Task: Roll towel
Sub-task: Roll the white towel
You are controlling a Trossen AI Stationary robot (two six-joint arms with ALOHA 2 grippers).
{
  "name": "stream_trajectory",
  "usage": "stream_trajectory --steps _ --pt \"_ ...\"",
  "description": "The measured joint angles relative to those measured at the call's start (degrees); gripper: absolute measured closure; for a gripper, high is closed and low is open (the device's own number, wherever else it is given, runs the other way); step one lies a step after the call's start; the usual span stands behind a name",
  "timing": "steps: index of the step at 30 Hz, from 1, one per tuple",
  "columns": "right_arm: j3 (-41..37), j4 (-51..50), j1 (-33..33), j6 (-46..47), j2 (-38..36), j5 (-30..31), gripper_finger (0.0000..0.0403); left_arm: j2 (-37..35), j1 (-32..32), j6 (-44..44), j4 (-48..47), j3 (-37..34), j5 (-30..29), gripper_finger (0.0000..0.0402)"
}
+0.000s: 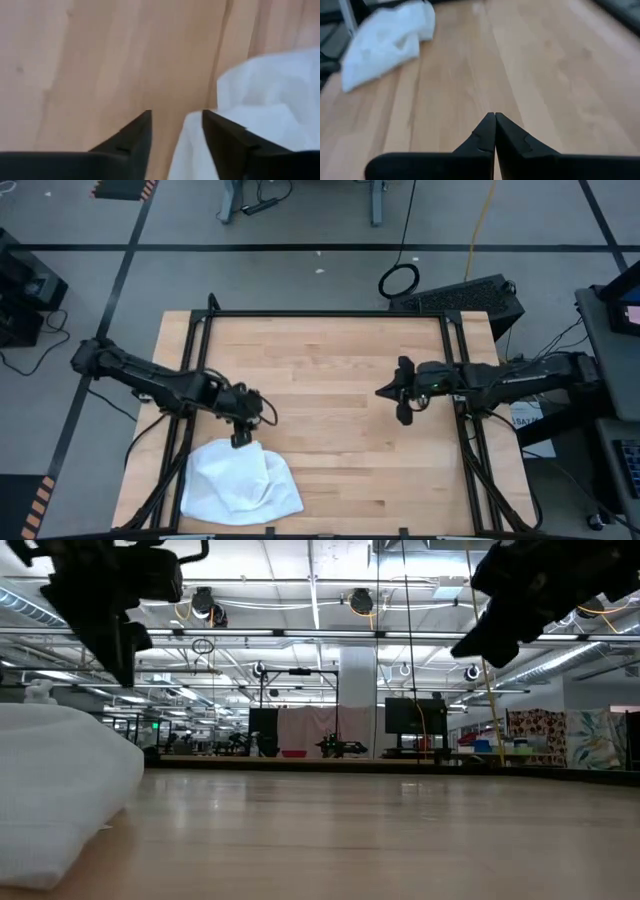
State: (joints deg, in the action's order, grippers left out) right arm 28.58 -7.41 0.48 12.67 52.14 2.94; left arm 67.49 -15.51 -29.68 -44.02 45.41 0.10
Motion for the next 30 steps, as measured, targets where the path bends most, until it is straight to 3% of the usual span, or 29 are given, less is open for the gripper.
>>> stream_trajectory --steps 4,8,12,18,30 --pt "-0.02 1.47 -0.01 0.39 4.37 0.0 0.0403 5.58 -3.97 -0.04 0.22 0.0 0.5 0.0165" --pt "-0.02 4.85 0.12 0.39 8.25 -0.02 0.0403 11.15 -6.5 -0.03 1.87 0.0 0.81 0.0164" --pt "-0.02 8.25 1.38 0.31 10.99 -0.04 0.0403 15.13 -8.51 0.94 5.68 0.0 1.88 0.0217" --pt "-0.02 11.38 4.61 3.06 13.06 0.0 0.0403 15.87 -9.67 3.46 9.86 0.04 2.0 0.038" --pt "-0.02 14.58 10.31 7.67 14.88 0.45 0.0403 11.97 -10.22 5.19 7.67 0.45 -1.09 0.0397"
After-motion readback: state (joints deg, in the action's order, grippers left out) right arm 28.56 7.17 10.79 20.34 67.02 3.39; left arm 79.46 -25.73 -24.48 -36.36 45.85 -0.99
